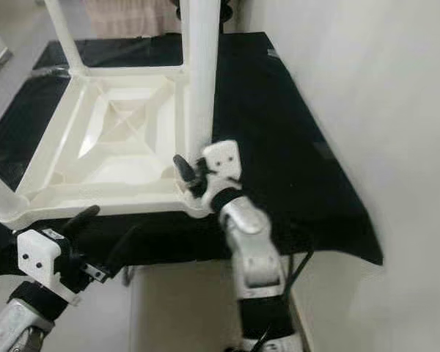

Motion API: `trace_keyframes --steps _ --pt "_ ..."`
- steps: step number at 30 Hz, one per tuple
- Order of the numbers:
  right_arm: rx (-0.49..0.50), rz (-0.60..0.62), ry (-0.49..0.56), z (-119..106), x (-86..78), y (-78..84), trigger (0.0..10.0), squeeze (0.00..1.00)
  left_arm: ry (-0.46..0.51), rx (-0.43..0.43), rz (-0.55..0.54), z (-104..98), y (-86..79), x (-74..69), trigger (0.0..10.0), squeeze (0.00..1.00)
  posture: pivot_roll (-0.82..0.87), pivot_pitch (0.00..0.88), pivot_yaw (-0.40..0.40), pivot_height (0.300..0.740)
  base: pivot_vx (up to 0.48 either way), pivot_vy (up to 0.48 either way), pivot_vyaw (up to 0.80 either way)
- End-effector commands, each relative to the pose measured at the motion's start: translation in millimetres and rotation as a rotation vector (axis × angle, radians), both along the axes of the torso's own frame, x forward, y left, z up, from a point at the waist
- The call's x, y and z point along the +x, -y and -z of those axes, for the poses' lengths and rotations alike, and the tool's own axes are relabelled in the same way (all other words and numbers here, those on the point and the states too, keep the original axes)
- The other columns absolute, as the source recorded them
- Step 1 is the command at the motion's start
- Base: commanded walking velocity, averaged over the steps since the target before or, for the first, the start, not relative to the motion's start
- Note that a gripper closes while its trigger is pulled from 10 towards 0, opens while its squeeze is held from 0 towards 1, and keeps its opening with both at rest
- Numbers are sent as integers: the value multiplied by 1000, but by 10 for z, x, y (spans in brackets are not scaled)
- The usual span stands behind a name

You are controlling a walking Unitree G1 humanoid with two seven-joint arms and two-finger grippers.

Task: Building children table

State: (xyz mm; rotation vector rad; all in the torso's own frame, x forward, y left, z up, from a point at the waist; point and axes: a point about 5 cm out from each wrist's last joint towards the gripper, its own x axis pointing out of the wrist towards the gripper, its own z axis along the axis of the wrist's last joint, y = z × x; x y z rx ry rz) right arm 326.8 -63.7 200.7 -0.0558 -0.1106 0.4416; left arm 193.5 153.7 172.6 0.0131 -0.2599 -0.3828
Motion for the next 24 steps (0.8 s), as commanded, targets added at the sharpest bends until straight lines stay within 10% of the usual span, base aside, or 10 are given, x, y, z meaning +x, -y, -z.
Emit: trace_keyframes --steps 1,5,6,9,11,12,17,19,20,24 --pt "-25 32 -136 296 69 -26 0 0 -24 9 4 53 2 5 10000 0 34 180 15 740 0 0 0" --pt "-41 9 -138 224 201 -172 0 0 -22 7 9 63 43 0 10000 0 42 173 2 740 0 0 0" --pt "-42 11 -141 223 198 -177 8235 0 -22 6 9 63 44 -1 10000 0 42 173 2 740 0 0 0" --pt "-62 6 -166 230 202 -199 8235 0 -19 6 3 63 48 -3 10000 0 46 171 -5 740 0 0 0" --pt "-73 -29 -168 202 168 -221 10000 322 -15 4 -2 60 56 -4 10000 0 45 171 -12 740 0 0 0" --pt "-60 -56 -161 173 162 -218 10000 1000 -14 4 -2 59 58 -4 10000 0 45 171 -12 740 0 0 0" --pt "-12 -154 -131 70 240 -211 10000 1000 -12 2 -1 53 63 0 10000 0 42 176 -11 740 0 0 0" --pt "2 -210 -122 30 255 -207 10000 573 -11 2 -1 51 63 1 10000 0 42 177 -11 740 0 0 0" --pt "10 -307 -99 -36 273 -196 10000 0 -10 2 -1 47 63 1 10000 0 44 178 -11 740 0 0 0" --pt "-9 -404 -81 -80 274 -187 10000 0 -9 2 -2 43 63 0 10000 0 47 182 -11 740 0 0 0"
